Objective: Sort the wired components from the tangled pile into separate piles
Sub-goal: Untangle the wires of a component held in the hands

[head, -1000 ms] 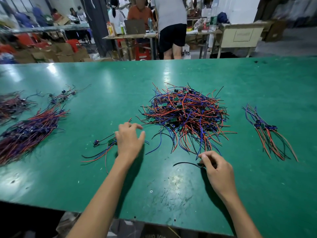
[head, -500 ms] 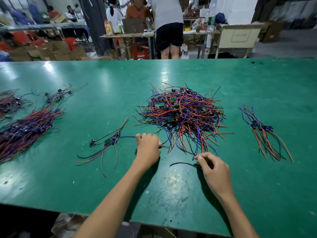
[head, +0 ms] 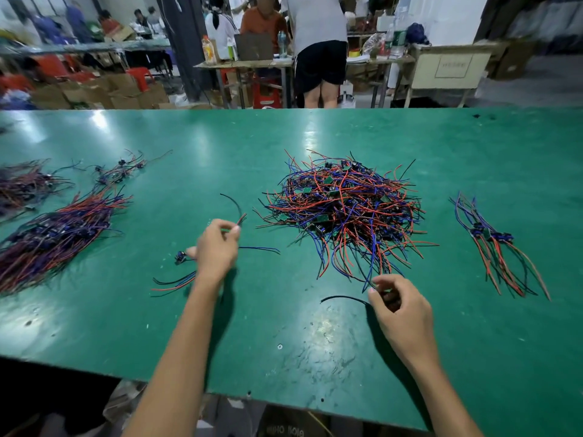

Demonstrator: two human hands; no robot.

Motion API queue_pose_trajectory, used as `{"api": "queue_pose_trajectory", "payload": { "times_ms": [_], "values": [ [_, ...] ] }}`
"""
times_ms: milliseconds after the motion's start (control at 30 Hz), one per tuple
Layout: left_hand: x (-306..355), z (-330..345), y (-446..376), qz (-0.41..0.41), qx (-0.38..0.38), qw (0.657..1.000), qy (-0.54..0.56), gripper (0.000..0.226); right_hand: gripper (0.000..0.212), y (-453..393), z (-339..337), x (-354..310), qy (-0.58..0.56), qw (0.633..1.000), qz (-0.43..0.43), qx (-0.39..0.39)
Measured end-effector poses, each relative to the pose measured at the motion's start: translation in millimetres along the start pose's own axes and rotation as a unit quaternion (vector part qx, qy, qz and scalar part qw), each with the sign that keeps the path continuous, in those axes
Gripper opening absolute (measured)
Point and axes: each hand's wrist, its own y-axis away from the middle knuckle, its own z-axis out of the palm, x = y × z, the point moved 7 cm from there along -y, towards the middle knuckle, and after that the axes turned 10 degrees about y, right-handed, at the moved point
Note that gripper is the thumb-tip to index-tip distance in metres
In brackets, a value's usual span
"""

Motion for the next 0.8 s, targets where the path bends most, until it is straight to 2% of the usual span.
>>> {"api": "queue_pose_trajectory", "payload": {
  "times_ms": [33, 100, 167, 267, 333, 400, 433, 500, 567, 700, 800],
  "values": [
    [-7.6, -11.8, -8.0, -0.002, 0.03, 0.995, -0.097, 0.016, 0.02, 0.9, -1.5, -1.8, 0.028, 0.999, -0.008, 0.015],
    [-22.9, -18.1, -18.4, -0.016, 0.025, 0.979, -0.2, 0.019, 0.029, 0.6, -2.8, 0.8, 0.108, 0.994, 0.002, 0.035],
    [-21.7, -11.9, -11.6, 0.01, 0.041, 0.975, -0.22, 0.021, 0.025, 0.4, -3.8, 5.2, 0.184, 0.981, 0.034, 0.048],
    [5.0, 11.8, 26.7, 0.125, 0.095, 0.966, -0.204, 0.022, 0.008, 1.6, -4.8, 5.9, 0.242, 0.967, 0.031, 0.076],
    [21.7, 42.9, 61.7, 0.221, 0.029, 0.964, -0.142, 0.02, 0.007, 2.7, -3.1, 4.5, 0.252, 0.964, 0.02, 0.081],
    [29.8, 80.8, 99.7, 0.297, -0.109, 0.944, -0.088, 0.017, 0.006, 2.8, -2.0, 3.8, 0.254, 0.963, 0.014, 0.082],
    [30.4, 97.3, 117.1, 0.321, -0.17, 0.929, -0.077, 0.017, 0.006, 2.7, -1.4, 4.0, 0.258, 0.963, 0.011, 0.081],
    [28.2, 120.0, 142.3, 0.351, -0.237, 0.903, -0.074, 0.02, 0.006, 2.8, -0.3, 4.4, 0.26, 0.963, 0.0, 0.073],
    [27.8, 129.4, 152.1, 0.362, -0.248, 0.895, -0.079, 0.018, 0.005, 3.6, -0.6, 1.9, 0.242, 0.968, -0.02, 0.069],
    [29.2, 130.7, 152.3, 0.353, -0.237, 0.902, -0.079, 0.014, 0.008, 7.0, 1.1, -10.8, 0.208, 0.973, -0.083, 0.058],
    [29.9, 131.8, 158.7, 0.377, -0.24, 0.889, -0.097, 0.012, 0.012, 9.8, 4.7, -18.9, 0.217, 0.968, -0.121, 0.039]
  ]
}}
